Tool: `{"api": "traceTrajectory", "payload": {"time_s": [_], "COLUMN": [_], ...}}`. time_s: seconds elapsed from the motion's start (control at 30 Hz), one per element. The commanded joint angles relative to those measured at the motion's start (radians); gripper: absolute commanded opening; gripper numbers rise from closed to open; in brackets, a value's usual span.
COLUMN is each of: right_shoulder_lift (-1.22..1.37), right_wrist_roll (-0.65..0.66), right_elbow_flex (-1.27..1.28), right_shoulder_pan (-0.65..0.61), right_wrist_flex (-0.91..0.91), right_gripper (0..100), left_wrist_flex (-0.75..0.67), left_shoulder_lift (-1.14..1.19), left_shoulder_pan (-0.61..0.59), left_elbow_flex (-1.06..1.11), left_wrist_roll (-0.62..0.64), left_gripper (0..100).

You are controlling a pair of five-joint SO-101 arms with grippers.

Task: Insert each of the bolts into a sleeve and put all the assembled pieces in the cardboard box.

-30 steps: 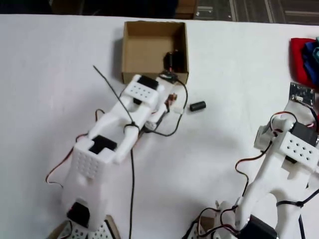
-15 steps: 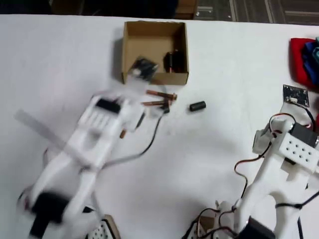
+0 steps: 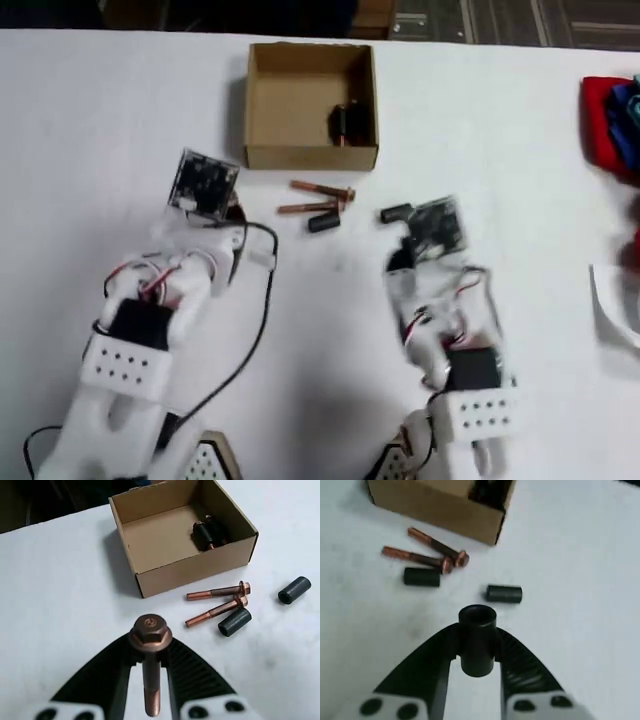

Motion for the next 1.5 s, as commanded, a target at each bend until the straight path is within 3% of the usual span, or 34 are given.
{"api": "traceTrajectory", "payload": {"time_s": [0.0,0.27,0.4,0.57,0.77,0.87,1.0,1.1,1.3,1.47], "right_shoulder_lift": [-0.077,-0.085,-0.085,-0.085,-0.087,-0.087,-0.087,-0.087,-0.087,-0.085], "right_wrist_roll": [-0.018,-0.018,-0.02,-0.02,-0.018,-0.02,-0.02,-0.023,-0.189,-0.189], "right_elbow_flex": [0.097,0.193,0.199,0.199,0.198,0.193,0.193,0.193,0.189,0.189], "right_shoulder_pan": [-0.062,-0.102,-0.104,-0.105,-0.142,-0.189,-0.202,-0.186,-0.153,-0.153], "right_wrist_flex": [-0.259,-0.329,-0.331,-0.334,-0.334,-0.338,-0.415,-0.466,-0.483,-0.481], "right_gripper": [2.4,2.4,2.8,2.8,2.4,2.4,2.4,2.4,2.4,2.3], "left_wrist_flex": [0.084,0.41,0.456,0.365,0.252,0.176,0.127,0.072,-0.124,-0.227], "left_shoulder_lift": [0.117,0.373,0.399,0.399,0.402,0.407,0.41,0.407,0.399,0.399], "left_shoulder_pan": [-0.008,0.02,0.014,0.052,0.233,0.281,0.295,0.293,0.295,0.295], "left_elbow_flex": [-0.222,-0.645,-0.699,-0.691,-0.691,-0.69,-0.69,-0.628,-0.47,-0.427], "left_wrist_roll": [0.058,0.322,0.453,0.462,0.463,0.539,0.655,0.641,0.629,0.628], "left_gripper": [3,3,3,3,3,3,3,3,3,3]}}
